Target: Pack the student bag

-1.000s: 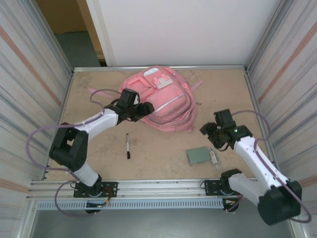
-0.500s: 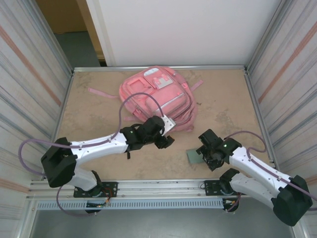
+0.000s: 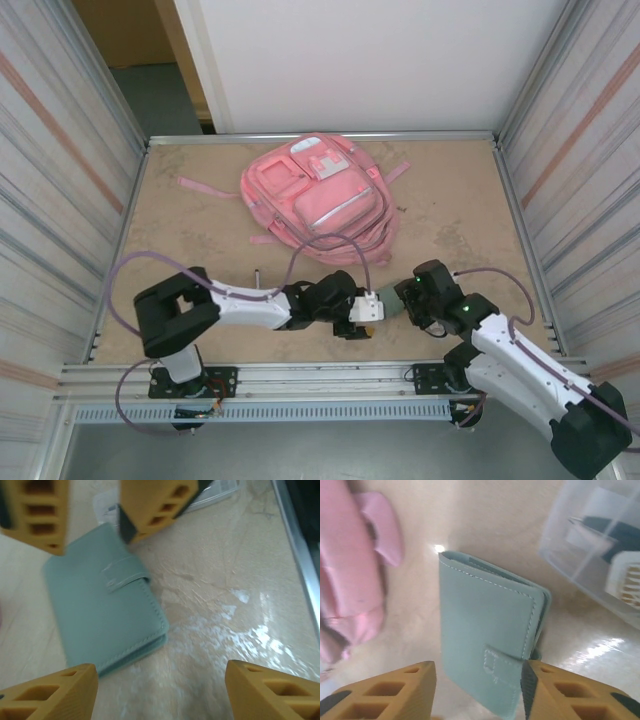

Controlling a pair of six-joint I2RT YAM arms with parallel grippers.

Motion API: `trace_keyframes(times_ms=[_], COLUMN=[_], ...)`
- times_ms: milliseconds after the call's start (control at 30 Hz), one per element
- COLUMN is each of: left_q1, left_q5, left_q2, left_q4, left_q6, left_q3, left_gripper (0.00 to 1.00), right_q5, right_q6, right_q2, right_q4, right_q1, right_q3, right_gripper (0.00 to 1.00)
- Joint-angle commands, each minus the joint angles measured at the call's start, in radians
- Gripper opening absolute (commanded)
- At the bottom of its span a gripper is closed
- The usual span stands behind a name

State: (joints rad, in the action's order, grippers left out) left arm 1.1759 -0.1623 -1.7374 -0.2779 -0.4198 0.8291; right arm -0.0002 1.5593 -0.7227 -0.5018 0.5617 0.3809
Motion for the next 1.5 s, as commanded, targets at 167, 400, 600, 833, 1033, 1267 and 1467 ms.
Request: trace_keyframes(times_ms=[167,400,600,833,1033,1267,1467], left_q1=[0.013,0.014,0.013,0.014,0.014,-0.010,-0.011], left_q5=[0.063,0.137,0.072,0.063,0.066,0.194,0.222], left_q2=[-0.139,-0.163,-0.202,-0.199,-0.205,-0.162,-0.050], left_q4=[-0.160,-0.196,-0.280,-0.282,-0.283,-0.237,-0.158], left_q6=[-0.038,0.013,0.105,0.131,0.151,0.253,0.323], left_q3=[0.077,0.077,0.034,0.002,-0.007,-0.006,-0.006], left_gripper=[0.67,0.67,0.65,0.63,0.62,0.61,0.64], right_q5=[-0.001,-0.156,-0.316,-0.444,-0.452,-0.431,-0.499], right_q6=[-0.057,-0.285,-0.460,-0.500,-0.508,-0.639,-0.717], right_q2=[0.005,-0.111,-0.188,-0.229,-0.294,-0.402,-0.507], right_q4=[-0.023,0.087,0.163,0.267,0.281,0.118,0.093], right_q1=[-0.020,-0.120,-0.287,-0.350,-0.351,-0.367,-0.385], right_q3=[-0.011,-0.023,-0.019,-0.043,-0.049,0.038,0.108], right_gripper=[0.55,0.64,0.65,0.63,0.63,0.67,0.67])
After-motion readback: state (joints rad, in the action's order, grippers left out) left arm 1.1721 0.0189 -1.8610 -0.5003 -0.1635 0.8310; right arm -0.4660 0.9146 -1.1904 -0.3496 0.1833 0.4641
